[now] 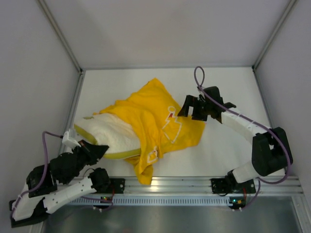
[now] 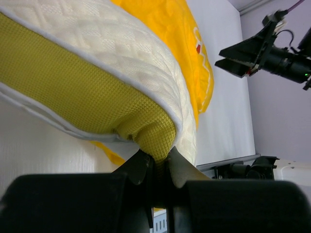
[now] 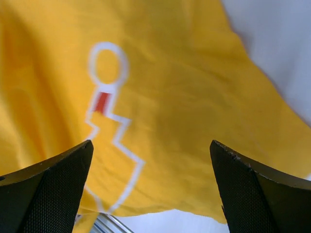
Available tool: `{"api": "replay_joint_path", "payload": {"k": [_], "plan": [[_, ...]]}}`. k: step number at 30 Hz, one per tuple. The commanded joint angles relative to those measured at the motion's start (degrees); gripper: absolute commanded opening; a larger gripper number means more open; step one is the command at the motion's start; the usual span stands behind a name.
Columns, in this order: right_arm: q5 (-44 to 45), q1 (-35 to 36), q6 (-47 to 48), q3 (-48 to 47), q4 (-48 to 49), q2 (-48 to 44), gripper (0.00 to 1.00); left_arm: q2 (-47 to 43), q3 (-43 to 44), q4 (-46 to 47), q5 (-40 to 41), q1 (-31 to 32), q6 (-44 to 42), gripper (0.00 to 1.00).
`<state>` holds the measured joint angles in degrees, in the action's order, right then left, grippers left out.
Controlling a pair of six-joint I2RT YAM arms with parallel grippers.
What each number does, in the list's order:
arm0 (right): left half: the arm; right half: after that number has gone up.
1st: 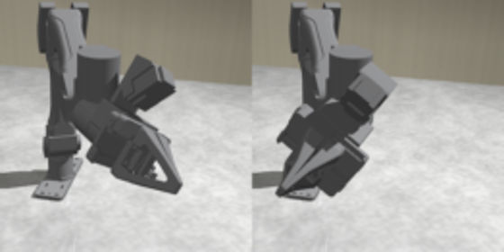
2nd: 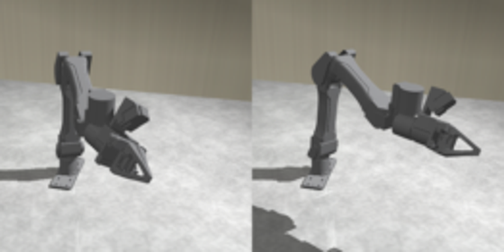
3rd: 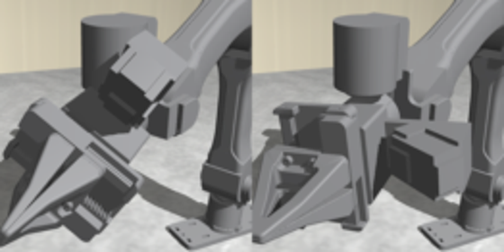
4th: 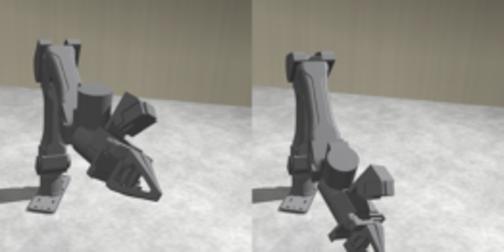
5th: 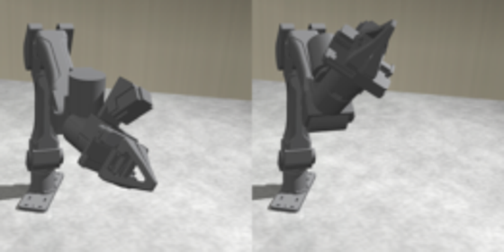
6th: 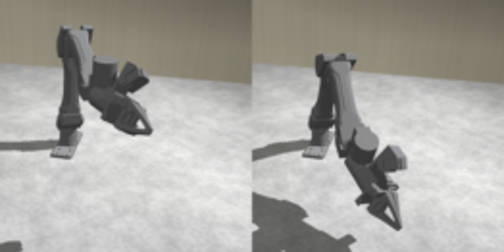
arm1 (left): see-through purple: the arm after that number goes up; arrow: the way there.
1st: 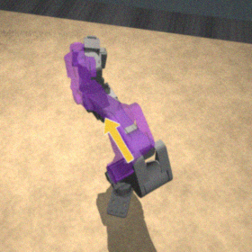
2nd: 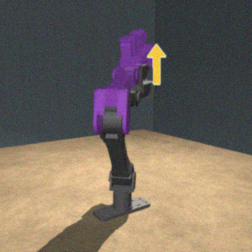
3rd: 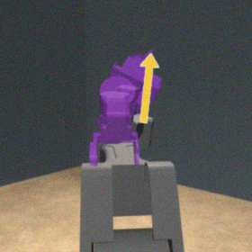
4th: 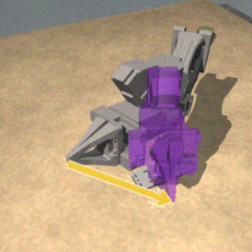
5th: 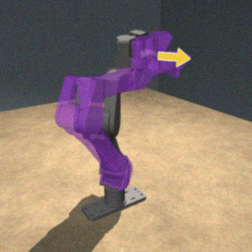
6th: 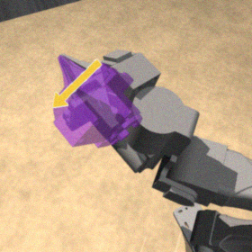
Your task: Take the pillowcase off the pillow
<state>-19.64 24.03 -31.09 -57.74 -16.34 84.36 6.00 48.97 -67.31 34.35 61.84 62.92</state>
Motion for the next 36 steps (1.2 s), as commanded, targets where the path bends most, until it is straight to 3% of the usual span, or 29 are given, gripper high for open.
{"api": "replay_joint_path", "payload": {"k": [1,9,13,22,30,32,36], "plan": [[-2.8,-5.4,0.5,5.4,2.3,0.8,1.00,-1.3,3.3,2.3,-1.0,-0.1,0.3,0.00],[1.0,-10.1,1.6,14.0,4.0,-4.5,0.99,-3.4,6.0,-1.9,0.3,0.0,0.9,0.00],[-2.5,-12.9,1.7,19.0,6.1,-6.3,0.99,-4.1,6.6,-3.1,0.4,-0.1,1.2,0.00],[1.7,-13.0,2.3,27.3,5.2,-16.9,0.99,-3.3,5.9,-3.0,-0.2,0.0,1.4,0.00],[-6.5,-13.1,-0.5,30.7,14.0,-10.7,1.00,-4.2,6.2,-3.2,-0.8,-0.1,1.9,0.00],[-8.5,-13.0,-2.3,32.7,18.5,-10.6,0.97,-4.2,6.4,-3.1,-0.9,0.0,1.9,0.00],[-9.1,-13.1,-4.3,34.6,21.3,-11.8,0.81,-4.4,6.5,-3.1,-1.1,-0.1,1.9,0.00]]}}
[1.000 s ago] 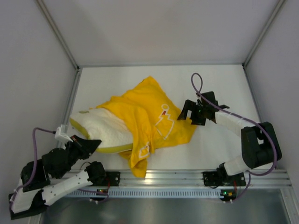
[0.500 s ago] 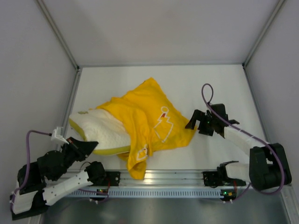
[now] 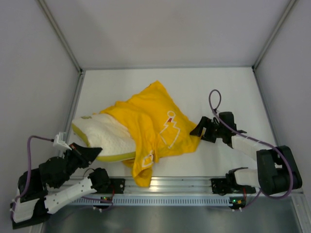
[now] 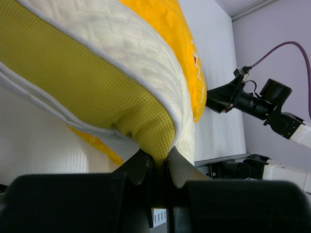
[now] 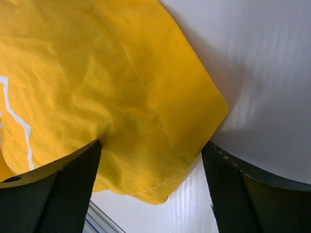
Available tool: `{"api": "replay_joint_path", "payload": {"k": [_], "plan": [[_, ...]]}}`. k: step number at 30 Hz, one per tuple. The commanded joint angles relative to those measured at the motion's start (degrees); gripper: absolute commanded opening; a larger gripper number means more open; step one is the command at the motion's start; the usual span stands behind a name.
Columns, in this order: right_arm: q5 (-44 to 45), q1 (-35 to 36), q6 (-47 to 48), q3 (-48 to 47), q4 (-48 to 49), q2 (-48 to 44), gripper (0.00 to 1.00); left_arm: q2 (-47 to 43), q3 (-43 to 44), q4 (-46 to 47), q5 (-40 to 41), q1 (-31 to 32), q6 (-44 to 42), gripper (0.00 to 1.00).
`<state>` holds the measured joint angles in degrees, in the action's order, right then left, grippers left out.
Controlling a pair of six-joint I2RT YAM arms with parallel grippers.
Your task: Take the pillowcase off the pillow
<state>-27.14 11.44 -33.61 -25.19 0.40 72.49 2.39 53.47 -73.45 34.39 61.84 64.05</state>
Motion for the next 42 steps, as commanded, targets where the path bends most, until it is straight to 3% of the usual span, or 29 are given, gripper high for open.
{"api": "replay_joint_path", "payload": {"k": [1,2,6,10,11,15,24,27,31,38,42], "plan": [[-1.3,-0.5,-2.1,2.2,4.6,-0.5,0.77,-0.8,2.0,3.0,-1.3,0.0,0.8,0.00],[-1.0,-0.5,-2.1,2.3,4.2,-1.6,0.65,-0.8,2.0,3.0,-1.3,-0.1,0.8,0.00],[2.4,-0.5,-2.0,2.2,0.8,-5.4,0.40,-0.9,1.5,3.0,-1.3,-0.1,0.9,0.00],[6.7,-0.7,-1.0,1.6,-2.9,-9.2,0.30,-0.9,1.1,3.0,-1.3,-0.1,1.0,0.00],[7.1,-0.8,-0.8,1.2,-3.2,-9.8,0.21,-0.9,1.2,3.0,-1.3,-0.1,0.9,0.00],[7.8,-1.4,-0.1,-0.3,-4.8,-9.9,0.02,-0.9,1.2,3.0,-1.3,0.0,1.0,0.00],[7.2,-2.8,2.0,-6.1,-6.2,-6.8,0.00,-1.1,1.5,3.0,-1.5,-0.1,0.8,0.00],[1.4,-4.5,1.6,-6.6,-1.0,-6.2,0.00,-1.1,1.6,2.9,-1.4,-0.1,0.6,0.00],[3.2,-7.1,1.0,-12.1,-2.8,-5.0,0.00,-1.1,2.2,2.7,-1.6,-0.1,0.6,0.00],[3.1,-20.7,1.7,-21.7,-8.0,-5.3,0.00,-1.2,3.9,0.2,-0.9,-0.1,1.3,0.00],[-2.6,-31.2,-0.8,-25.4,-10.3,-6.3,0.00,-1.1,4.4,-1.2,-0.1,-0.1,1.7,0.00]]}}
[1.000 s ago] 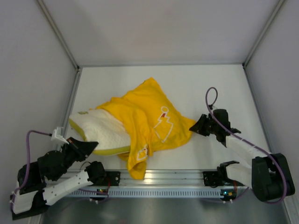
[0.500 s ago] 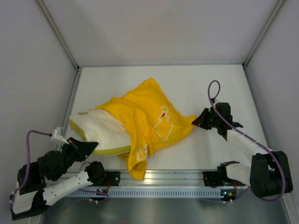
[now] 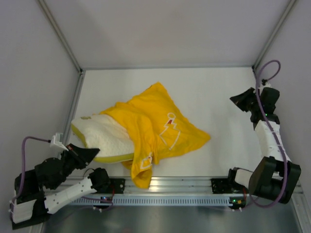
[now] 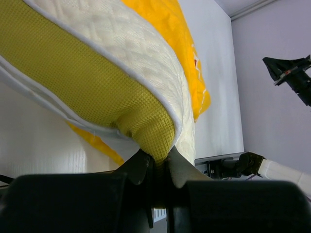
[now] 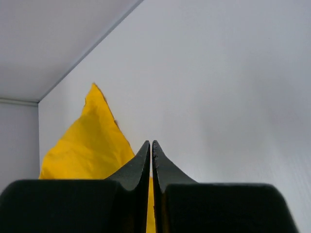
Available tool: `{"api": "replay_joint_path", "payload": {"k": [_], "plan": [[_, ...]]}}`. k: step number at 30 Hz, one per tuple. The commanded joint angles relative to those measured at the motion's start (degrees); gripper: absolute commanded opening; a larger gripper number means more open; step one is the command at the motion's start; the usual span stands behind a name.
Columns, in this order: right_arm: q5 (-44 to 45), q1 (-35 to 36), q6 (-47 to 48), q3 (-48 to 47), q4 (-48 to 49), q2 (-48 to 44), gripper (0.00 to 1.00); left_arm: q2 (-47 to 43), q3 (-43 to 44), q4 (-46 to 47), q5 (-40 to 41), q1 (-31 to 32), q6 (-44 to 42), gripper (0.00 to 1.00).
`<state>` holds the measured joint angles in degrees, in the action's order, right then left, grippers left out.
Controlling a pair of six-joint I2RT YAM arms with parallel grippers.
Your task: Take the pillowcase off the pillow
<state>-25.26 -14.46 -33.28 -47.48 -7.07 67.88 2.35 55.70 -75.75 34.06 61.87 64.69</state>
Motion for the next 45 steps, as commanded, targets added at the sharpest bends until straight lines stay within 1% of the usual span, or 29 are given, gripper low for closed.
{"api": "replay_joint_path", "payload": {"k": [1,2,3,4,5,6,7,9,12,15,16,17,18,19,21,23,24,25,26,27,30,31,32,33,34,36,38,41,45], "plan": [[-5.3,-5.8,-1.7,-3.0,-2.8,-2.4,0.00,-1.0,2.2,1.0,0.1,-0.1,1.1,0.00],[-6.1,-5.8,-2.1,-2.7,-3.3,-2.6,0.00,-1.0,2.3,1.2,0.0,0.0,1.1,0.00],[-7.6,-4.2,-3.6,-1.9,-2.9,-2.6,0.03,-0.9,2.2,1.2,-0.2,-0.1,1.2,0.00],[-12.4,-2.9,-4.2,0.5,-2.1,-2.5,0.25,-0.9,2.1,1.2,-0.1,-0.1,1.3,0.00],[-14.4,-1.4,-4.4,1.9,-0.8,-2.1,0.74,-0.9,2.0,1.1,-0.1,0.0,1.4,0.00],[-15.9,2.0,-2.9,3.6,-1.8,-1.9,0.95,-0.9,1.6,1.2,-0.1,0.0,1.4,0.00],[-15.5,3.7,-1.8,4.6,-2.8,-2.0,0.99,-0.9,1.4,1.3,0.0,-0.1,1.5,0.00],[-13.6,6.7,-0.1,7.4,-3.6,-3.1,0.99,-0.9,1.1,1.4,0.0,0.0,1.6,0.00],[-12.4,6.5,-2.1,16.4,-2.0,-5.7,0.99,-0.9,1.2,1.2,0.0,-0.1,1.3,0.00],[-14.7,6.5,-5.7,22.9,2.4,-6.8,1.00,-0.9,1.2,1.3,-0.1,0.0,1.3,0.00],[-13.8,6.5,-6.5,25.1,2.6,-6.9,1.00,-0.9,1.1,1.3,-0.2,-0.1,1.4,0.00],[-13.8,6.5,-6.5,25.1,2.6,-6.9,0.99,-0.9,1.1,1.3,-0.3,-0.1,1.5,0.00],[-11.8,6.5,-6.5,26.3,2.1,-7.0,1.00,-0.9,1.2,1.3,-0.4,-0.1,1.5,0.00],[-10.1,6.6,-6.2,26.7,-0.9,-7.1,0.99,-0.9,1.1,1.3,-0.4,-0.1,1.5,0.00],[-9.0,6.6,-6.4,29.3,-0.2,-7.2,0.99,-1.0,1.1,1.3,-0.7,-0.1,1.4,0.00],[-10.5,6.8,-8.0,31.8,5.2,-6.7,0.99,-0.9,0.9,1.2,-0.7,-0.1,1.4,0.00],[-12.8,7.0,-9.5,33.8,7.2,-6.3,0.99,-1.0,0.7,1.3,-0.7,-0.1,1.4,0.00],[-14.1,7.1,-10.2,34.6,10.8,-4.8,0.99,-1.0,0.6,1.4,-0.6,0.0,1.5,0.00],[-14.9,7.2,-12.0,35.3,16.6,-3.7,0.99,-1.0,0.5,1.4,-0.7,-0.1,1.7,0.00],[-16.0,7.3,-12.8,36.0,19.3,-2.5,1.00,-1.0,0.5,1.5,-0.7,-0.1,1.8,0.00],[-20.3,7.8,-17.7,36.9,30.4,4.6,0.99,-0.9,0.5,1.4,-1.2,0.0,1.8,0.00],[-21.3,8.0,-19.3,37.5,33.6,8.7,1.00,-0.9,0.6,1.3,-1.3,-0.1,1.8,0.00],[-21.9,9.1,-22.9,37.9,36.9,10.8,0.99,-0.9,0.7,1.4,-1.4,-0.1,1.8,0.00],[-22.6,9.9,-24.7,38.9,43.2,12.5,0.99,-1.0,1.0,1.3,-1.5,-0.2,1.8,0.00],[-22.8,10.8,-26.1,39.3,46.3,16.0,1.00,-1.0,1.2,1.4,-1.5,-0.2,1.8,0.00],[-22.6,13.9,-29.5,40.1,53.6,19.1,0.99,-1.0,1.3,1.4,-1.5,-0.3,2.0,0.00],[-22.1,17.9,-31.7,40.6,57.8,23.0,0.99,-0.9,1.3,1.6,-1.5,-0.3,2.3,0.00],[-21.1,21.1,-33.7,41.9,65.2,26.9,0.99,-1.0,0.9,1.5,-1.5,-0.3,2.5,0.00],[-21.3,22.3,-34.8,41.9,72.3,31.2,1.00,-1.0,0.5,1.6,-1.5,-0.3,2.8,0.00]]}}
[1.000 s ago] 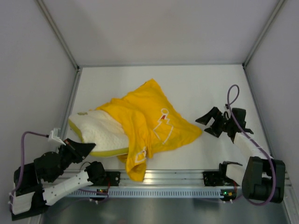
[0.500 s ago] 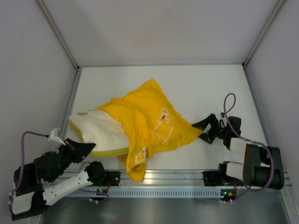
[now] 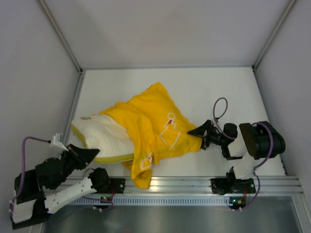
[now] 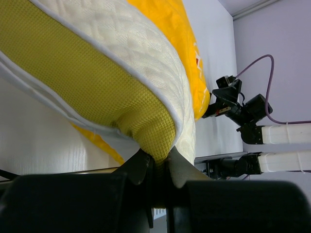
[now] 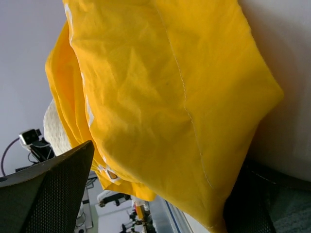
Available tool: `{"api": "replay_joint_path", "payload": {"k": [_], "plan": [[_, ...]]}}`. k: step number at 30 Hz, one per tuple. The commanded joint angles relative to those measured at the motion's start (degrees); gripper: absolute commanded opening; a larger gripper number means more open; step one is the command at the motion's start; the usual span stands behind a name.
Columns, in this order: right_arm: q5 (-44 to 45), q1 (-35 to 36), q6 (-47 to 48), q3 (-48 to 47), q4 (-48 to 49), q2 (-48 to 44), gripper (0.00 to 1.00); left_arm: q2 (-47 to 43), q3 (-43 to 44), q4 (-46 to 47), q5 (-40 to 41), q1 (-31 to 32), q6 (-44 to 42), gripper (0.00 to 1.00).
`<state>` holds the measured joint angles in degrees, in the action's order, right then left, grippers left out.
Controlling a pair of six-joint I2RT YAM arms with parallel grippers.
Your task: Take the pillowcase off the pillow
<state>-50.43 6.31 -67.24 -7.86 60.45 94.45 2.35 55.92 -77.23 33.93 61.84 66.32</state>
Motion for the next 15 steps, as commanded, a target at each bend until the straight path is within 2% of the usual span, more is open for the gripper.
{"api": "replay_joint_path", "payload": {"k": [1,3,4,5,7,9,12,15], "plan": [[3.7,1.4,-1.3,2.1,6.4,6.5,0.94,-1.0,0.2,3.1,-1.3,-0.2,1.1,0.00],[4.0,1.4,-3.9,2.9,13.3,8.2,0.81,-0.9,0.3,3.0,-1.3,-0.2,1.1,0.00],[4.1,1.4,-4.9,3.4,15.6,9.9,0.61,-1.0,0.3,2.9,-1.2,-0.2,1.1,0.00],[4.1,1.5,-6.5,4.0,20.5,10.7,0.50,-1.0,0.4,2.9,-1.2,-0.2,1.0,0.00],[3.8,1.5,-7.9,4.3,24.4,13.1,0.38,-0.9,0.3,2.8,-1.2,-0.2,0.9,0.00],[3.7,1.4,-9.4,5.0,29.9,14.7,0.34,-1.0,0.2,2.8,-1.3,-0.2,1.0,0.00],[4.2,1.5,-10.5,6.1,33.9,16.8,0.21,-0.9,0.0,2.9,-1.2,-0.2,1.0,0.00],[5.3,1.4,-9.9,7.1,34.2,15.8,0.22,-1.0,0.0,2.9,-1.2,-0.2,0.8,0.00]]}}
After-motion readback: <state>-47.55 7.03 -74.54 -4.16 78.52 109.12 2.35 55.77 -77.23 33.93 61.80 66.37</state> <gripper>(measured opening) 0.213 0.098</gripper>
